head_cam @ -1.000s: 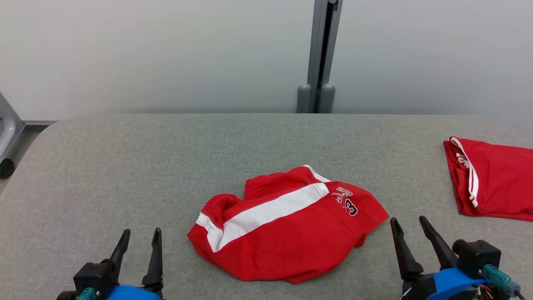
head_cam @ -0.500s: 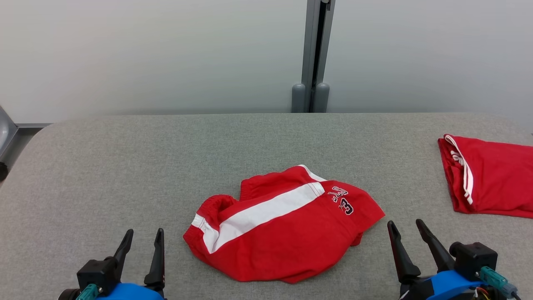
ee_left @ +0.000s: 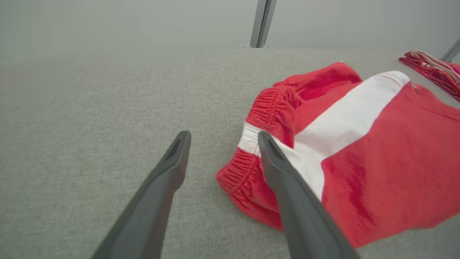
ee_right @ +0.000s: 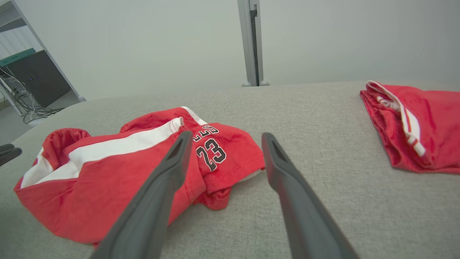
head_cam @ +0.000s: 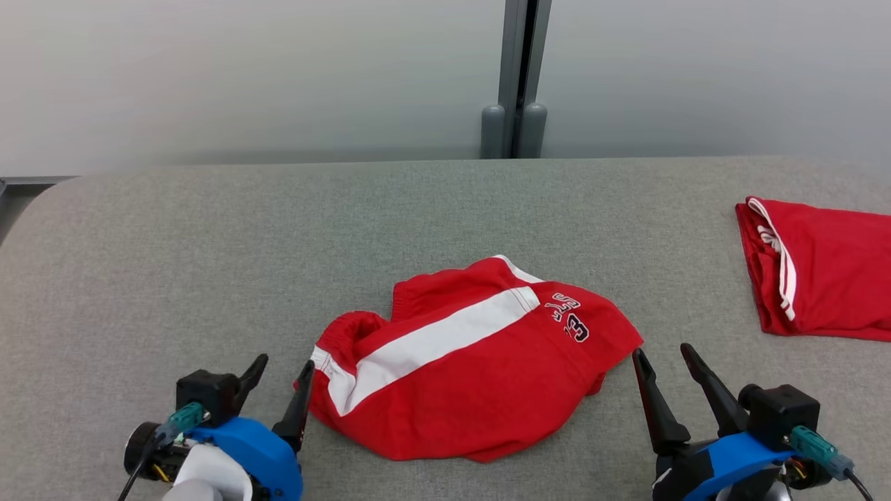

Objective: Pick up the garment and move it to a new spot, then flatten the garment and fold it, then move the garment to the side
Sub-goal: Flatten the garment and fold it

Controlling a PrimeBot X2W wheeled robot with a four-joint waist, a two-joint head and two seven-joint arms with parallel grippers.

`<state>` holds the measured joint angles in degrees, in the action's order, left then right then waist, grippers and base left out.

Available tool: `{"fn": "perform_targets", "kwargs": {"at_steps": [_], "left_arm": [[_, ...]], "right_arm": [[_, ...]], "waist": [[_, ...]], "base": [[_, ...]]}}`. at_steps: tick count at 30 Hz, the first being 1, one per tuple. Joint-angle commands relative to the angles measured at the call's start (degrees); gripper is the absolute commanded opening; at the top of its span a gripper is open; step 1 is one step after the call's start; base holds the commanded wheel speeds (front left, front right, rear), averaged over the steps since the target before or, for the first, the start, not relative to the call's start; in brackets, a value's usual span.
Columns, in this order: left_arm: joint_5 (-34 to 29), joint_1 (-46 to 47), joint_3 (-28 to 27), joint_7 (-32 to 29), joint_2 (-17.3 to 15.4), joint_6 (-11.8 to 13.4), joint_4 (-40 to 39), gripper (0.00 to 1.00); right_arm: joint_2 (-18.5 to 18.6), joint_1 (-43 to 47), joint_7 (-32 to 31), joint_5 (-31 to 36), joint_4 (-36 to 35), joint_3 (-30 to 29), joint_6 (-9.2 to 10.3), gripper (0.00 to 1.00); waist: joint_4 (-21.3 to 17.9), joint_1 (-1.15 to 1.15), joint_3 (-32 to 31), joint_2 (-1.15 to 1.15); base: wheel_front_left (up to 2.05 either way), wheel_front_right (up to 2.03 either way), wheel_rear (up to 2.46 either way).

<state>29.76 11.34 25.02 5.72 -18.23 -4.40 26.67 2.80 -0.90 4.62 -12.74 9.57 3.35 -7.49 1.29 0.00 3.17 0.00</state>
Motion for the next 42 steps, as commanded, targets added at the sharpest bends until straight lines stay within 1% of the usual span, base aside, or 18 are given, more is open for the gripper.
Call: {"fn": "perform_targets", "kwargs": {"at_steps": [1, 6, 12, 14, 15, 16, 17, 18, 21, 24, 27, 29, 31, 34, 39, 42], "left_arm": [[0.05, 1.59, 0.91, -0.85, -0.26, -0.75, 1.04, 1.0], [0.91, 5.2, 4.26, -4.16, -1.01, -2.58, 3.87, 1.0], [2.76, 7.87, 8.01, -6.48, -2.64, -3.14, 4.13, 1.0], [4.29, 8.54, 9.95, -7.36, -3.1, -3.14, 3.31, 1.0], [5.24, 8.9, 10.92, -7.84, -3.47, -3.16, 3.01, 0.97], [6.0, 9.27, 11.89, -7.99, -3.9, -3.17, 2.69, 0.45], [6.72, 9.58, 12.36, -7.62, -4.28, -3.16, 2.41, 0.12], [7.79, 9.64, 12.73, -7.43, -4.41, -3.04, 2.37, 0.0], [9.14, 10.02, 12.97, -5.33, -4.65, -3.05, 2.69, 0.0], [9.87, 9.27, 12.35, -3.03, -3.92, -3.05, 3.21, 0.0], [10.59, 8.39, 11.74, -0.99, -3.21, -2.95, 3.14, 0.0], [11.31, 7.81, 11.38, 0.08, -2.4, -2.71, 3.01, 0.0], [11.63, 7.57, 11.5, 0.74, -1.65, -2.69, 3.0, 0.0], [12.14, 7.54, 11.57, 1.6, -0.6, -2.76, 3.18, 0.0], [12.42, 8.2, 12.27, 2.54, 0.73, -2.85, 3.77, 0.0], [12.57, 8.83, 12.77, 3.06, 1.3, -2.93, 4.08, 0.0]], "right_arm": [[0.18, -0.73, 0.09, 0.15, -0.2, 0.25, 0.0, 1.0], [0.17, -1.41, 0.19, 0.02, -0.19, 0.51, 0.0, 1.0], [0.18, -2.0, 0.54, 0.11, -0.19, 0.39, 0.0, 1.0], [0.17, -2.32, 0.63, 0.08, -0.23, 0.5, 0.0, 1.0], [0.18, -2.47, 0.64, 0.06, -0.23, 0.53, 0.0, 1.0], [0.18, -2.55, 0.7, 0.04, -0.23, 0.59, 0.0, 1.0], [0.18, -2.59, 0.73, 0.04, -0.19, 0.63, 0.0, 1.0], [0.17, -2.65, 0.7, 0.03, -0.16, 0.68, 0.0, 1.0], [0.17, -3.99, 0.1, -0.39, -0.69, 1.57, 0.0, 1.0], [0.17, -5.92, -1.96, -1.67, -1.41, 3.41, 0.0, 1.0], [0.16, -9.36, -8.53, -3.32, -1.59, 5.87, 0.0, 1.0], [0.19, -11.91, -14.57, -3.96, -0.39, 6.83, -0.01, 1.0], [0.18, -14.93, -19.99, -3.87, 0.79, 7.29, -0.01, 1.0], [0.19, -18.83, -26.08, -4.61, 3.56, 7.44, 0.0, 1.0], [0.19, -24.21, -32.63, -3.5, 9.75, 6.48, 0.0, 1.0], [0.18, -26.58, -34.93, -4.37, 12.92, 7.1, 0.0, 1.0]], "waist": [[-0.23, 0.0, 0.57, 0.0], [-1.44, 0.0, 2.07, 0.0], [-2.36, 0.0, 3.54, 0.0], [-2.57, 0.0, 4.03, 0.0], [-2.64, 0.0, 4.21, 0.0], [-2.71, 0.0, 4.44, 0.0], [-2.73, 0.0, 4.59, 0.0], [-2.74, 0.0, 4.73, 0.0], [-2.63, 0.0, 5.02, 0.0], [-2.29, 0.0, 5.18, 0.0], [-1.71, 0.0, 5.29, 0.0], [-1.21, 0.0, 5.46, 0.0], [-0.43, 0.0, 5.7, 0.0], [0.71, 0.0, 6.02, 0.0], [2.4, 0.0, 6.52, 0.0], [3.12, 0.0, 6.77, 0.0]], "base": [[0.0, 0.0, 0.0], [0.0, 0.0, 0.0], [0.0, 0.0, 0.0], [0.0, 0.0, 0.0], [0.0, 0.0, 0.0], [0.0, 0.0, 0.0], [0.0, 0.0, 0.0], [0.0, 0.0, 0.0], [0.0, 0.0, 0.0], [0.0, 0.0, 0.0], [0.0, 0.0, 0.0], [0.0, 0.0, 0.0], [0.0, 0.0, 0.0], [0.0, 0.0, 0.0], [0.0, 0.0, 0.0], [0.0, 0.0, 0.0]]}}
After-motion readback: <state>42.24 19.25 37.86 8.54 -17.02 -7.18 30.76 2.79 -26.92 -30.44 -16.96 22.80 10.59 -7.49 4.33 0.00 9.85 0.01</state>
